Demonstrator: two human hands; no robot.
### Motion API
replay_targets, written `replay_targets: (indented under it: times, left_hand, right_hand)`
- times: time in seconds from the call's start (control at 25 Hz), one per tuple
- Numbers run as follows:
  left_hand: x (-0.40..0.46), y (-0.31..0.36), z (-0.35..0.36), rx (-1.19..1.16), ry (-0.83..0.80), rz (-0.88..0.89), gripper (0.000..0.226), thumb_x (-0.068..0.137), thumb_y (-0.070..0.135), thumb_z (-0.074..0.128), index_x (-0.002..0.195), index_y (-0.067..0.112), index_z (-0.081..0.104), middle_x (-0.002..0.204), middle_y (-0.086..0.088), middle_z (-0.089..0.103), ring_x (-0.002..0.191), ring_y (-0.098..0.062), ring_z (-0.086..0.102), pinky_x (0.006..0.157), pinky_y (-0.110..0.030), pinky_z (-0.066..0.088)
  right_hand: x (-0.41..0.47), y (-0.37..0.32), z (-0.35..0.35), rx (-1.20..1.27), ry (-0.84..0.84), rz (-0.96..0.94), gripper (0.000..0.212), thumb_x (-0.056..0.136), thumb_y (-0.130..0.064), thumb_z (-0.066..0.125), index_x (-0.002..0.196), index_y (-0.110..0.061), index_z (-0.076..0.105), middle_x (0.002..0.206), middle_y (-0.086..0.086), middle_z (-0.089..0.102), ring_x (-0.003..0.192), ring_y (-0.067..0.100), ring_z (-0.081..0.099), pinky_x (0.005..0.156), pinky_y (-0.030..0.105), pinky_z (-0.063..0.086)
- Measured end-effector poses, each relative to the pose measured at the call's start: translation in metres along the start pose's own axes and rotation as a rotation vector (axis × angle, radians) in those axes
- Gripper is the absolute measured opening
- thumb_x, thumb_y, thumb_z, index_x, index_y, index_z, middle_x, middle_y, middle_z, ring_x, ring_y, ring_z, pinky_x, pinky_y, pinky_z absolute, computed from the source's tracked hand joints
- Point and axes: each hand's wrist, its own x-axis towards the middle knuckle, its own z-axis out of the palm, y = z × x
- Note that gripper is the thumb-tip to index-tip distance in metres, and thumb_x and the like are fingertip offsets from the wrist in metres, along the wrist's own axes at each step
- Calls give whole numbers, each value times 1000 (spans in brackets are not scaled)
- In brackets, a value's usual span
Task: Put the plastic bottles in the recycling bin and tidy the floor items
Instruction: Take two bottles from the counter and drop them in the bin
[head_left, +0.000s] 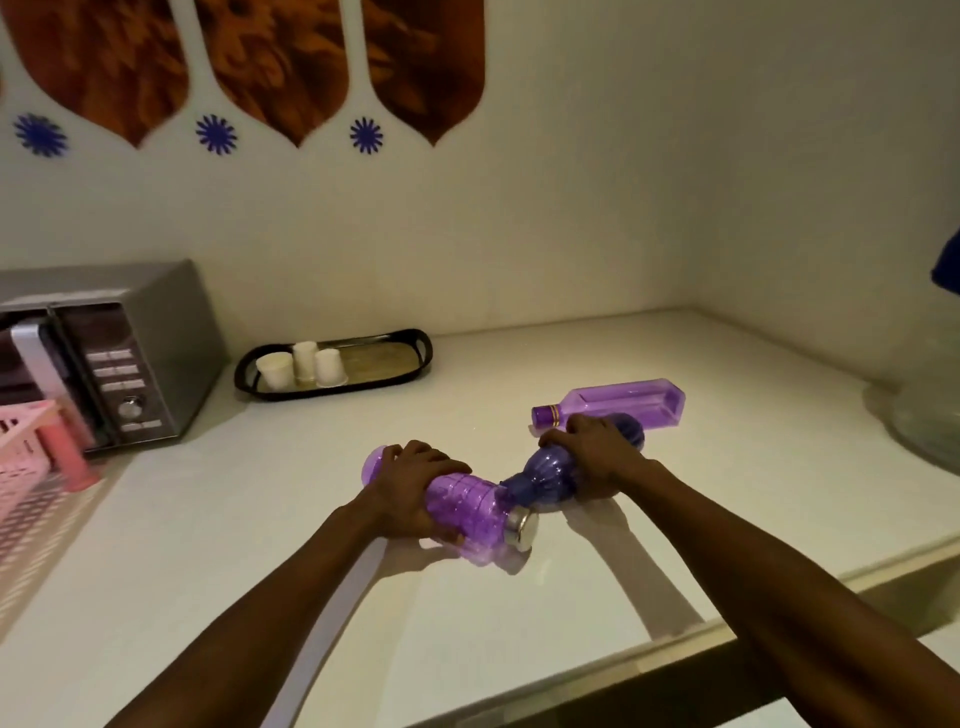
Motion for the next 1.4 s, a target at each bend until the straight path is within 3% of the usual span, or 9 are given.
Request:
replay_targets:
  times: [0.12, 0.24, 0.4, 0.56, 0.68, 0.92, 1.16, 1.28, 1.4]
  left_hand:
    - [-12, 0, -8, -116, 166, -6, 79, 59, 82, 70, 127, 44, 54, 117, 23, 64, 109, 1, 51, 104, -31, 39]
    - [-23, 9, -18, -386, 361, -123, 75, 59, 77, 76, 124, 45, 56, 109, 29, 64, 102, 6, 58, 93, -17, 48]
    - [-28, 26, -22, -645, 529, -391, 79, 64, 75, 69, 132, 39, 50, 123, 19, 60, 109, -1, 59, 93, -26, 49]
    - [-54, 47, -17, -935, 726, -530, 65, 72, 72, 65, 126, 39, 48, 127, 9, 65, 109, -9, 67, 88, -29, 55]
    - [-92, 57, -16, -1069, 853, -684, 69, 78, 76, 56, 121, 23, 61, 111, -2, 75, 101, -21, 73, 80, -31, 60]
    - [-190, 86, -28, -1256, 988, -896, 77, 81, 80, 46, 111, 13, 69, 101, -14, 76, 90, -32, 74, 83, -45, 60]
    - [-318, 122, -34, -1421, 1313, -925, 37, 88, 39, 53, 76, 12, 75, 66, -8, 70, 56, -24, 67, 55, -33, 57]
    - [-388, 150, -37, -1410, 1383, -903, 32, 86, 36, 59, 87, 9, 76, 77, -12, 72, 64, -27, 70, 63, -38, 60]
    - [-459, 177, -38, -1278, 1502, -921, 43, 92, 36, 60, 118, 2, 59, 102, -22, 66, 84, -33, 67, 84, -51, 56]
  right_hand:
    - [4, 6, 1, 221, 43, -27, 89, 65, -53, 86, 143, -40, 45, 132, 4, 49, 116, 28, 58, 104, 44, 51]
    - [10, 0, 1, 474, 199, -90, 95, 59, -65, 82, 144, -36, 51, 121, -3, 52, 111, 23, 60, 89, 29, 48]
    - [28, -28, -6, 942, 311, -157, 90, 65, -55, 88, 144, -31, 53, 123, -7, 62, 106, 13, 62, 81, 18, 49]
    - [34, -82, -11, 1467, 49, -257, 81, 71, -43, 90, 139, -30, 48, 126, -4, 64, 108, 16, 68, 80, 27, 60]
    - [24, -128, -9, 1692, -65, -298, 72, 70, -47, 82, 130, -24, 49, 121, 9, 72, 95, 26, 76, 84, 38, 61]
    - [-17, -234, -4, 1797, -327, -288, 70, 77, -66, 71, 128, -20, 56, 117, 10, 73, 102, 32, 74, 85, 46, 63]
    - [-87, -322, -5, 1921, -724, -340, 50, 73, -32, 71, 120, -17, 70, 116, 13, 68, 100, 31, 63, 89, 45, 55]
    - [-140, -369, -5, 1885, -834, -443, 48, 87, -12, 63, 135, -7, 60, 121, 18, 64, 112, 39, 56, 112, 63, 40]
    - [-196, -415, -4, 1897, -913, -520, 45, 96, -6, 58, 140, -5, 56, 126, 20, 64, 112, 39, 60, 111, 62, 41]
